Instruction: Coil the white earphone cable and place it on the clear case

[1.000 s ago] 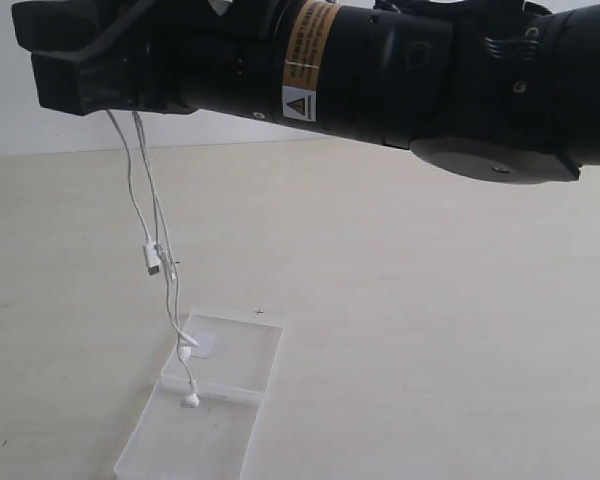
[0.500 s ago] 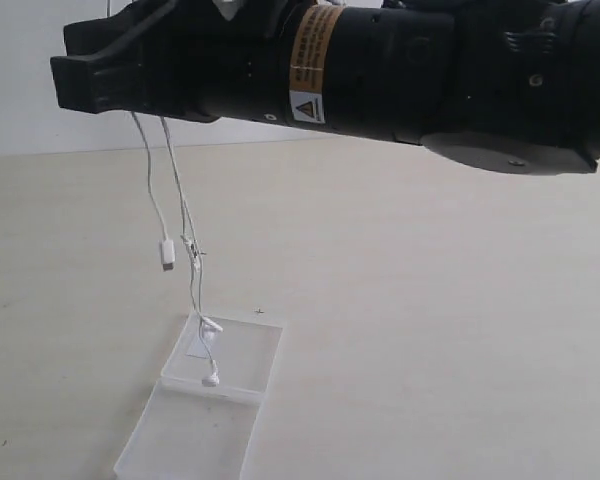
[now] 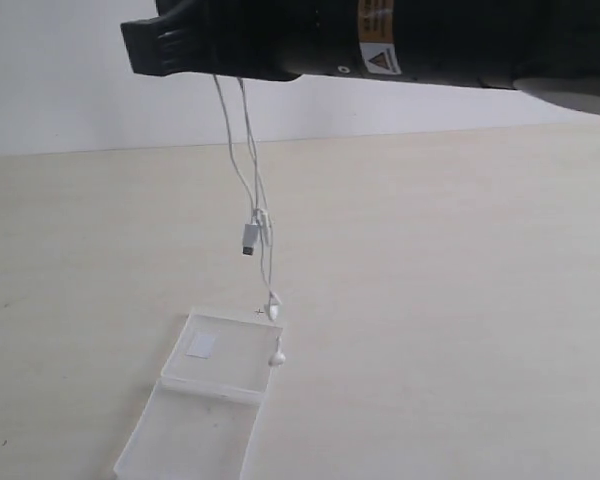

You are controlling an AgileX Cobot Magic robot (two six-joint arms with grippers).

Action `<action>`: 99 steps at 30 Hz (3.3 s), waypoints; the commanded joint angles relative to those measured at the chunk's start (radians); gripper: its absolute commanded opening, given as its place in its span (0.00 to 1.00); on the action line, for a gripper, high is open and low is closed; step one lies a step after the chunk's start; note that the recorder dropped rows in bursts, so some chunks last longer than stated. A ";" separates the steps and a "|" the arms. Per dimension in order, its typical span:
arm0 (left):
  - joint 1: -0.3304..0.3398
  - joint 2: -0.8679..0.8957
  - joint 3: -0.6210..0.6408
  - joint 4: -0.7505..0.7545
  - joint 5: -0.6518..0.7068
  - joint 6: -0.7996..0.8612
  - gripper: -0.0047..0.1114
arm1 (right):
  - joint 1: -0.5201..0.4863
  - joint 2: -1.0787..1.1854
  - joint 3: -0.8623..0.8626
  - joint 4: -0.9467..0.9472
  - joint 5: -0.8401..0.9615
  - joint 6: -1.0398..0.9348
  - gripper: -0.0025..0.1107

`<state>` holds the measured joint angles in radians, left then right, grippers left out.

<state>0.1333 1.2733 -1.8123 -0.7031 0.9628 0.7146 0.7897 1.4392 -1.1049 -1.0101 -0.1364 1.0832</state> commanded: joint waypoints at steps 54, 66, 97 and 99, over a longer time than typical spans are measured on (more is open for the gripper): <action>0.006 -0.012 0.627 0.268 0.137 -0.319 0.04 | 0.002 -0.165 -0.081 0.082 0.044 0.000 0.02; 0.004 -0.012 0.673 0.113 0.224 -0.194 0.04 | 0.002 -0.134 -0.081 0.096 -0.016 -0.007 0.02; 0.004 -0.023 0.674 0.006 0.137 -0.188 0.68 | 0.002 -0.134 -0.081 0.094 0.042 -0.046 0.02; 0.004 -0.025 0.674 -0.006 0.132 -0.170 0.68 | 0.002 -0.134 -0.079 0.092 0.053 -0.046 0.02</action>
<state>0.1392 1.2614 -1.1435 -0.6785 1.1148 0.5249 0.7897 1.3041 -1.1746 -0.9184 -0.1023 1.0439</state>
